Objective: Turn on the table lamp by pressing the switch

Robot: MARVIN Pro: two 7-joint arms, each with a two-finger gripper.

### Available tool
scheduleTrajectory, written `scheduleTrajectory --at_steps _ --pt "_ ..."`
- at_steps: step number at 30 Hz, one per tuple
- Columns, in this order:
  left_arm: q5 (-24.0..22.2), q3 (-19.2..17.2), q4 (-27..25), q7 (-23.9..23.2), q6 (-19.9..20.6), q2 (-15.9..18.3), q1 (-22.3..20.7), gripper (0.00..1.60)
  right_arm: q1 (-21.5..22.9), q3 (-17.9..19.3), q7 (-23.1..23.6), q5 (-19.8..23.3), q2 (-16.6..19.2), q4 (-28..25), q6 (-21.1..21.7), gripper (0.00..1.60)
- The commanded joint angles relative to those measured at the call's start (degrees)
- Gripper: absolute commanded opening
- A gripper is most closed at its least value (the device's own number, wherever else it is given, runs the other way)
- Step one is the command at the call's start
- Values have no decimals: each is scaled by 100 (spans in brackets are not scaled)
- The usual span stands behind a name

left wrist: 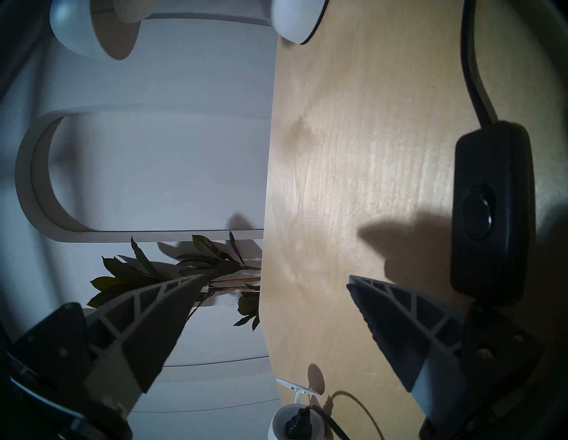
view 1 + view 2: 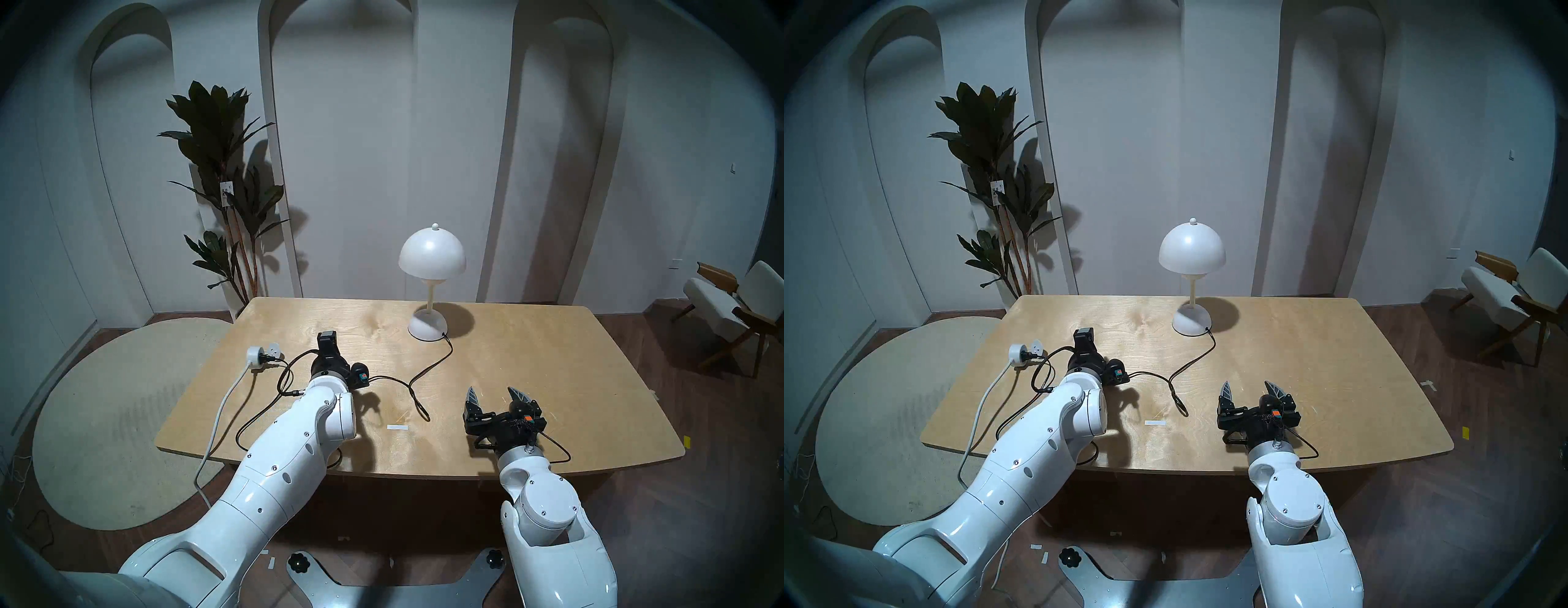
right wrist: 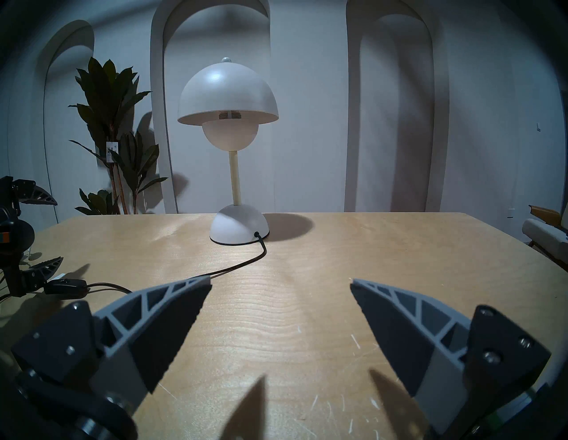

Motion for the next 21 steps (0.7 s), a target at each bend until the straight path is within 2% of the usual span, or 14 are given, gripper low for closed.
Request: scheduleTrajectory --at_steps 1,7,21 --pt "187 6 25 39 83 44 -317 160 15 -5 2 -7 3 -131 -22 160" --pt "223 13 49 -49 130 68 -392 160 15 -5 2 -7 3 -131 -22 160" --pt "507 370 -172 -772 182 150 -640 160 18 -4 2 -6 3 -125 -25 160"
